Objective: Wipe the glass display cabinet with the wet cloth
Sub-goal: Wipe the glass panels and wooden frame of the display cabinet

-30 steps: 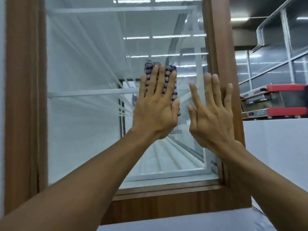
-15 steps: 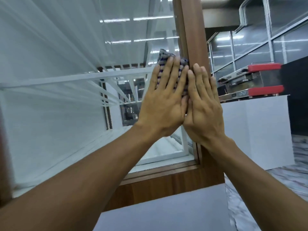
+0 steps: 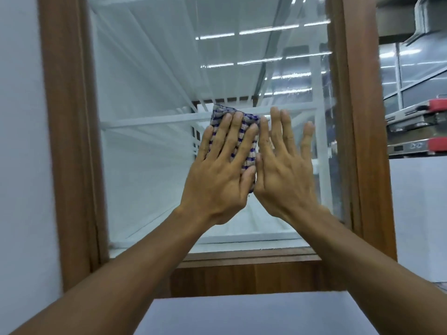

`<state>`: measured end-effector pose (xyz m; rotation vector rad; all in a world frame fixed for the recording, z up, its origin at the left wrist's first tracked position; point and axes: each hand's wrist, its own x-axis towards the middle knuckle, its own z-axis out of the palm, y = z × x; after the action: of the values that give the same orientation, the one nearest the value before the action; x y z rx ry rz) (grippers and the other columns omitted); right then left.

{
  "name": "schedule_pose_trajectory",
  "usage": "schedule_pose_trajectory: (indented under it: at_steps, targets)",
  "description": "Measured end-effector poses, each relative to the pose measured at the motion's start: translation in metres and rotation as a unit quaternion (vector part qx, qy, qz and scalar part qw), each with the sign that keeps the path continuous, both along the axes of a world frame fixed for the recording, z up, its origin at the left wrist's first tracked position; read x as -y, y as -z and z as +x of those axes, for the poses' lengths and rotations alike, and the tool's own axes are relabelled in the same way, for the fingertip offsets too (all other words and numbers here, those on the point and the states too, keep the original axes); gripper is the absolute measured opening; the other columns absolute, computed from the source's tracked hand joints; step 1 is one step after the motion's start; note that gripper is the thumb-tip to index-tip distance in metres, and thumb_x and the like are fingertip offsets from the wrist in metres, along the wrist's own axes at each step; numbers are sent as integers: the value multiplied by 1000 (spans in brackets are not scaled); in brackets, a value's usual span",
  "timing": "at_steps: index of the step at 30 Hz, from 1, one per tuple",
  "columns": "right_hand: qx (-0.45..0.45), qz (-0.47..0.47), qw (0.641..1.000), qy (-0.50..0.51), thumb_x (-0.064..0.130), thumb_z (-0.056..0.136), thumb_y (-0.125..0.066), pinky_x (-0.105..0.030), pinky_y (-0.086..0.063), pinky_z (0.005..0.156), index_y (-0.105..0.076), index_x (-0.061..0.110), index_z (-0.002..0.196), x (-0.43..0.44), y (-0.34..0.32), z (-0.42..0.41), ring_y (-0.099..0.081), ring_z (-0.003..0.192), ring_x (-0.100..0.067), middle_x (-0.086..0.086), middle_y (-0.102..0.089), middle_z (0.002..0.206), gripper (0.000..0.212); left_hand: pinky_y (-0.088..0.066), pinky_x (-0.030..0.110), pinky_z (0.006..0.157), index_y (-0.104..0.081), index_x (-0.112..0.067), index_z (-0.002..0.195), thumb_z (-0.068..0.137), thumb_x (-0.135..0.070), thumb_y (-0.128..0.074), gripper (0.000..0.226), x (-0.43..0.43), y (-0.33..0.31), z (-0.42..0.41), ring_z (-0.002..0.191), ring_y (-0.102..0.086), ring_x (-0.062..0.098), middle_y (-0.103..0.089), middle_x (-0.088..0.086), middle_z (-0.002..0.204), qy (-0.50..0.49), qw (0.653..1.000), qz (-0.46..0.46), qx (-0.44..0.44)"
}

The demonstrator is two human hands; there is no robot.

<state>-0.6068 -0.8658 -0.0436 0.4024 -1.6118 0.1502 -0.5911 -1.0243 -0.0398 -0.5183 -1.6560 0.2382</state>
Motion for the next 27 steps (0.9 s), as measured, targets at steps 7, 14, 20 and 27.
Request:
schedule_pose_trajectory:
  at_steps: [7, 14, 20, 27]
  targets:
    - [-2, 61, 998, -20, 34, 105, -18, -67, -3, 123, -13, 7, 162, 77, -2, 3, -2, 158, -33, -18, -5, 170, 63, -5, 51, 130, -16, -9, 164, 106, -39, -31, 67, 82, 9, 8, 161, 0, 30, -5, 17, 172, -28, 997, 66, -2]
    - [5, 86, 996, -31, 28, 105, -26, -66, -5, 123, -8, 11, 163, 127, 6, 3, 3, 159, -30, -17, 1, 171, 63, -1, 48, 130, -7, -11, 165, 107, -41, -26, 69, 156, 22, 15, 161, 5, 25, 2, 14, 173, -64, 979, 191, 0]
    - [-5, 63, 997, -38, 30, 105, -32, -61, -4, 126, -17, 13, 163, 88, 36, 4, -6, 158, -33, -17, -8, 170, 62, 1, 51, 130, -12, -8, 165, 106, -39, -30, 69, 107, 59, 16, 160, 4, 32, 0, 18, 172, -35, 988, 147, 22]
    - [-5, -27, 999, 21, 38, 107, -18, -60, -2, 125, -24, 13, 161, 4, 17, 2, -13, 157, -37, -22, -15, 168, 60, -7, 54, 129, -18, -9, 164, 109, -40, -28, 64, -11, 10, 3, 160, -7, 34, -9, 20, 171, 4, 997, 83, 10]
